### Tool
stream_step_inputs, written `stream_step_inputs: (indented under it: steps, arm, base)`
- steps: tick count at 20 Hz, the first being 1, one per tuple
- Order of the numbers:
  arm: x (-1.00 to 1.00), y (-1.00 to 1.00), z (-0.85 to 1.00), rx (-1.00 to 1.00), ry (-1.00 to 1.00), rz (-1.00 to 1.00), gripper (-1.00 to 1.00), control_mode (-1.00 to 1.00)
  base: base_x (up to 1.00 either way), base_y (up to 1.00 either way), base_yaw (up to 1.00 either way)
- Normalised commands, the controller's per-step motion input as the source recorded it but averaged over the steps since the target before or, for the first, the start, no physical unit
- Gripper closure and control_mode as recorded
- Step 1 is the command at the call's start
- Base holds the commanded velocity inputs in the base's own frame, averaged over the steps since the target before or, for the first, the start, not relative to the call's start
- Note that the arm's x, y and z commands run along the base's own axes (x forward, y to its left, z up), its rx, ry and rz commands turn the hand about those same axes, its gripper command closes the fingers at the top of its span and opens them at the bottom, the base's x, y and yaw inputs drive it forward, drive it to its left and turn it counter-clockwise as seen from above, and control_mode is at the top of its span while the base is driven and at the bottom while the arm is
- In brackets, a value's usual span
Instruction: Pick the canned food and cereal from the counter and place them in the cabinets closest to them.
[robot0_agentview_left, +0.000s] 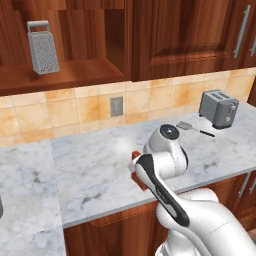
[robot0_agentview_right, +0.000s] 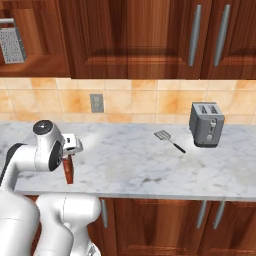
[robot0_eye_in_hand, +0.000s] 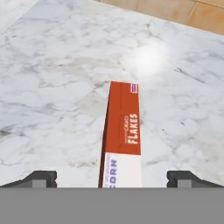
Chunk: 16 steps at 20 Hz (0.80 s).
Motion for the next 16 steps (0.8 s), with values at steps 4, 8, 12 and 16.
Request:
stream_step_inputs:
  steps: [4,8,12,16]
  arm:
    - [0.22,0.07,-0.30,0.00,0.00,0.01,-1.00,-1.00]
    - [0.20,0.08,-0.28,0.00,0.00,0.01,-1.00,-1.00]
    - [0.09,0.04,-0.13,0.00,0.00,0.00,1.00,-1.00]
    - [0.00,0.00,0.00,0.00,0.00,0.00,1.00,-1.00]
  base:
    - [0.00,0.00,0.00]
    - [0.00,0.00,0.00]
    - [0.00,0.00,0.00]
    - [0.00,0.00,0.00]
